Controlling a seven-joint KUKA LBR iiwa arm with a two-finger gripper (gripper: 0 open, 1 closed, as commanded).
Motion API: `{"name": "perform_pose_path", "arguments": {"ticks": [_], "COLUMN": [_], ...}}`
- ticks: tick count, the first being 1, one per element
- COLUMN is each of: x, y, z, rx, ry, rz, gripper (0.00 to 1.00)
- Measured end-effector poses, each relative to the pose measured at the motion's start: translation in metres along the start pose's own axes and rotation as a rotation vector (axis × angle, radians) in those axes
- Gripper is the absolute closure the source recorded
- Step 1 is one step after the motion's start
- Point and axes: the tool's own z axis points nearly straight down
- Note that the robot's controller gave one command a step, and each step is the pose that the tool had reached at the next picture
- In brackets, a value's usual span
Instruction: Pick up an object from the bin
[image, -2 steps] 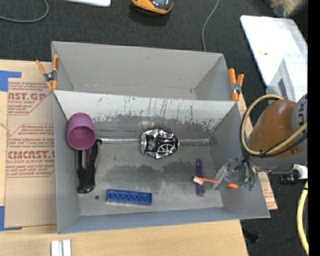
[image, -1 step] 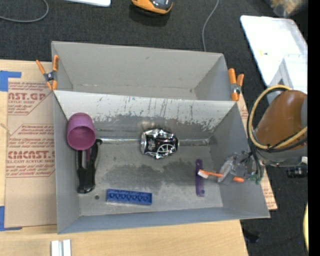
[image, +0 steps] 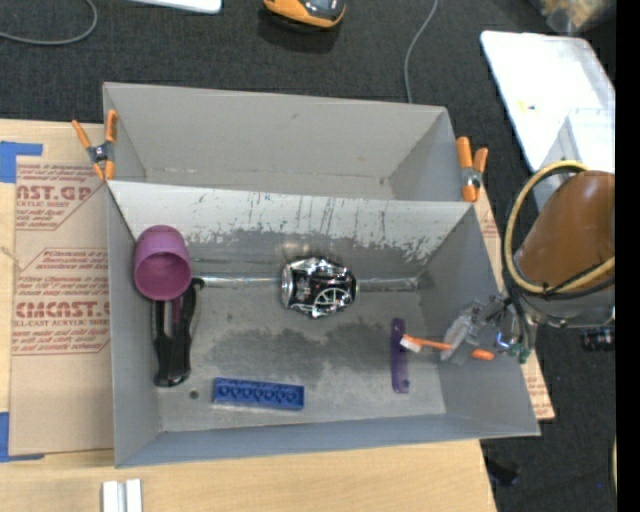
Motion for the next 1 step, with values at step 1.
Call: {"name": "perform_pose_path", "arguments": {"ticks": [1], "x": [-0.0004], "y": [0.0002], "z": [-0.0192], "rx": [0.000], "ry": [-0.001], "rz": [0.000], "gripper": [1.00]}}
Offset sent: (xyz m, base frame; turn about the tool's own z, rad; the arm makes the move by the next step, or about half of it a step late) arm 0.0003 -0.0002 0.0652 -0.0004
